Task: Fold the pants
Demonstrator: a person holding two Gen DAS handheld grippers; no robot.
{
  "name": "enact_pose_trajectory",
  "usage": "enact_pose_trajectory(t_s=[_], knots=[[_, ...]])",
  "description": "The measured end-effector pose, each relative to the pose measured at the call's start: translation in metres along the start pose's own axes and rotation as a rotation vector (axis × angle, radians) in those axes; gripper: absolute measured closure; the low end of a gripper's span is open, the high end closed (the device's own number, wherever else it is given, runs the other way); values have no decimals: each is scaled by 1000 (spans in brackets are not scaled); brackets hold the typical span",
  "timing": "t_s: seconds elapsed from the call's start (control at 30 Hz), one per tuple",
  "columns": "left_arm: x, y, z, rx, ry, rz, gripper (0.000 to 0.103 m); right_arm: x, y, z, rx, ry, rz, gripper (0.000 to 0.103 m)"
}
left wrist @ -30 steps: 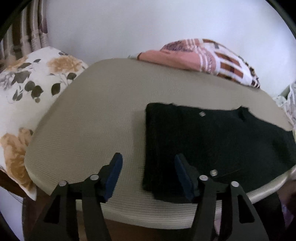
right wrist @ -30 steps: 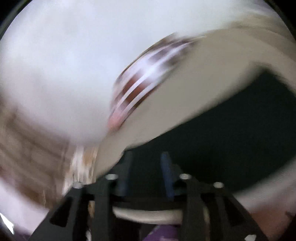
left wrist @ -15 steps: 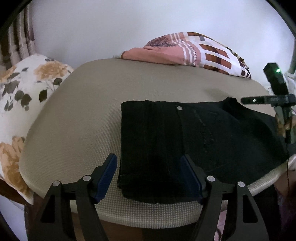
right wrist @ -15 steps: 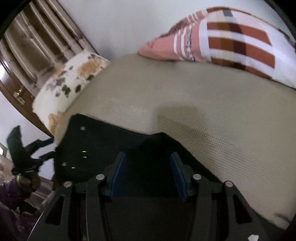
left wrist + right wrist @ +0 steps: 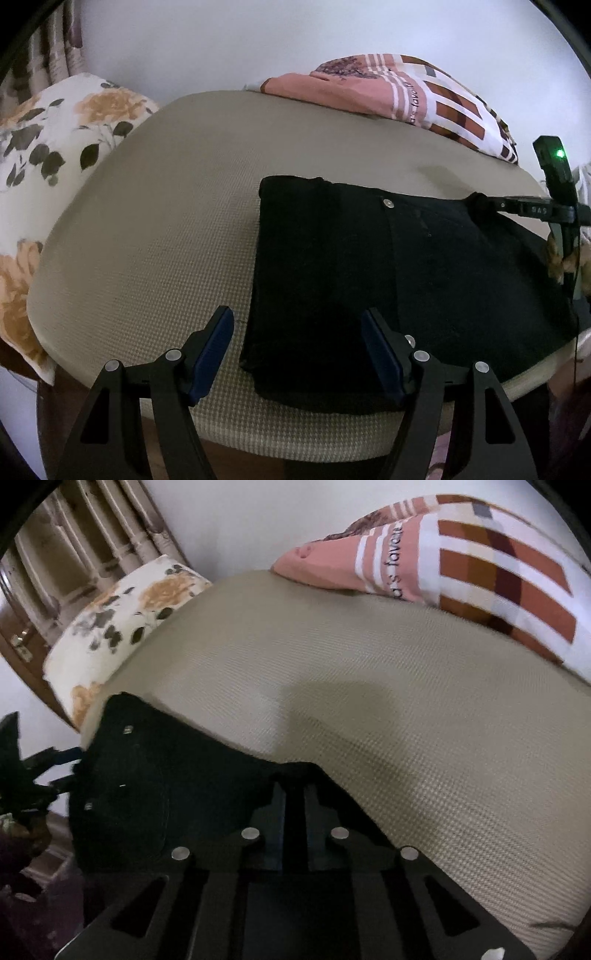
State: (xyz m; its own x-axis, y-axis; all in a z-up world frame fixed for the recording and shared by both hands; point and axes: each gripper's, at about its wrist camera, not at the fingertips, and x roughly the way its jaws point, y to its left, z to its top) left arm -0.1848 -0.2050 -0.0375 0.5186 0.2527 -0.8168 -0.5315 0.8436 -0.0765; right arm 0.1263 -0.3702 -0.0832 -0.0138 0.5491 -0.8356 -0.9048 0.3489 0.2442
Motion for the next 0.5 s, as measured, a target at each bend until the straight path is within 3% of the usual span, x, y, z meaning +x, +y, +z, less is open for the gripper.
enact_pose_trajectory(t_s=[0.1,0.3,0.37,0.5], knots=[[6,3,2,-17,10,1,28,8,-8,3,37,-31,-58,98],[8,7,2,-18,-5,20,24,13,-10,3,51,-63,-79,98],[8,10,4,-35,-9,26,24,12,-13,3,65,-66,-63,96],[2,10,7,-67,-45,-33,24,10,-21,1,111,-72,3,87]])
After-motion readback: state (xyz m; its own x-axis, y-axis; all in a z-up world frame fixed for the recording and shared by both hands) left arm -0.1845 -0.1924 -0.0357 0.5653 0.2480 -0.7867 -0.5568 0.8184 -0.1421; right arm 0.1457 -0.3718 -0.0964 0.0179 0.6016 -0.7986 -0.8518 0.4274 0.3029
